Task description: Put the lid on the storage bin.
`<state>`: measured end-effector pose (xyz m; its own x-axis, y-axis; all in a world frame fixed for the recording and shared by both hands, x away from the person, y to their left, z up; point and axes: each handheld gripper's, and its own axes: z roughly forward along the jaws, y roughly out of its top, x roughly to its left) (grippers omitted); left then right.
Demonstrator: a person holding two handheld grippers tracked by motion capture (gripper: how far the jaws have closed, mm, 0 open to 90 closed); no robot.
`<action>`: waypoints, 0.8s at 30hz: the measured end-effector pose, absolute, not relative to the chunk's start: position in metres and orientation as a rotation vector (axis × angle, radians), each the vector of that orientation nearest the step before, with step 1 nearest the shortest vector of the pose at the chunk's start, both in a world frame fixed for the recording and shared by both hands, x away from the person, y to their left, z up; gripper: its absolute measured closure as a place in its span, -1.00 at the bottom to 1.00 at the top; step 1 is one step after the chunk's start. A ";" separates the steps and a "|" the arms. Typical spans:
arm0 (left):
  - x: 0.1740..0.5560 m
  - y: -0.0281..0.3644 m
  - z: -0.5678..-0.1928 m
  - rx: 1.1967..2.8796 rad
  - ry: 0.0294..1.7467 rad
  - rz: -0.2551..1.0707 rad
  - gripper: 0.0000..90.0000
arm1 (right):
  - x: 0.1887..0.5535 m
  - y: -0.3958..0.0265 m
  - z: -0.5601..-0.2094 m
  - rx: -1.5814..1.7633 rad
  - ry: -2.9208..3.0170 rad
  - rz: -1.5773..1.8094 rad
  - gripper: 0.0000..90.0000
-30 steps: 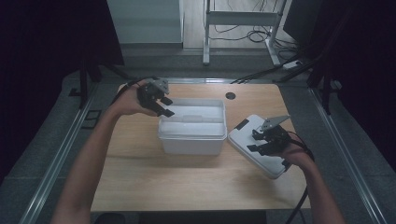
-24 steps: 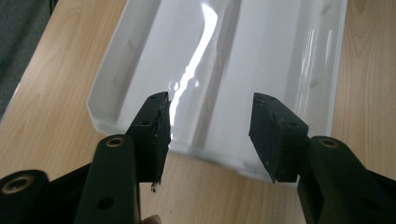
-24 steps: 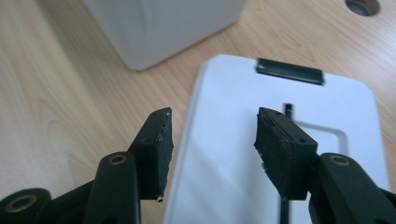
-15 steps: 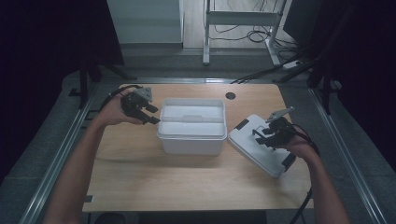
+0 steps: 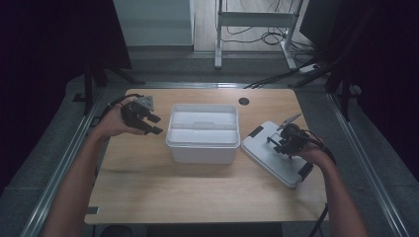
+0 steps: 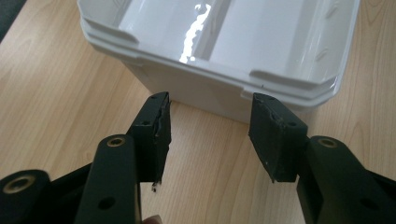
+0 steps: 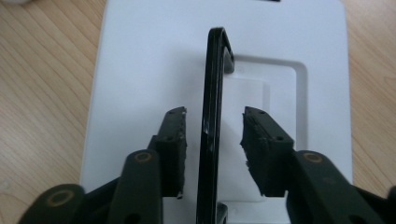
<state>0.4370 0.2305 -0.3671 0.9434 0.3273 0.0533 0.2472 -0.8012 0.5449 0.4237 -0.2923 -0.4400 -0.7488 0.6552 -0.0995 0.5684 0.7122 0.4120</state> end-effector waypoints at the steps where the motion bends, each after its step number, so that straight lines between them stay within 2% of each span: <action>1: 0.437 0.232 -0.368 2.541 0.412 0.192 0.09 | 0.424 -0.292 -0.441 0.985 2.686 0.514 0.42; 3: 0.436 0.234 -0.370 2.541 0.415 0.189 0.09 | 0.425 -0.291 -0.443 0.988 2.700 0.484 0.55; 4: 0.436 0.234 -0.370 2.541 0.415 0.189 0.09 | 0.425 -0.291 -0.443 0.988 2.700 0.484 0.55; 5: 0.436 0.236 -0.372 2.540 0.428 0.183 0.09 | 0.426 -0.290 -0.445 0.991 2.707 0.462 0.73; 8: 0.437 0.240 -0.374 2.547 0.431 0.188 0.09 | 0.428 -0.291 -0.444 0.989 2.689 0.452 0.82; 19: 0.437 0.252 -0.380 2.539 0.460 0.183 0.10 | 0.425 -0.301 -0.427 0.955 2.658 0.450 0.85; 24: 0.436 0.258 -0.380 2.529 0.478 0.185 0.10 | 0.419 -0.304 -0.403 0.903 2.618 0.464 0.85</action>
<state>0.4360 0.2583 -0.3801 0.9271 0.3734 0.0315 0.2970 -0.7834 0.5459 0.4187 -0.3045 -0.4031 -0.7438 0.6371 -0.2020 0.5288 0.7458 0.4051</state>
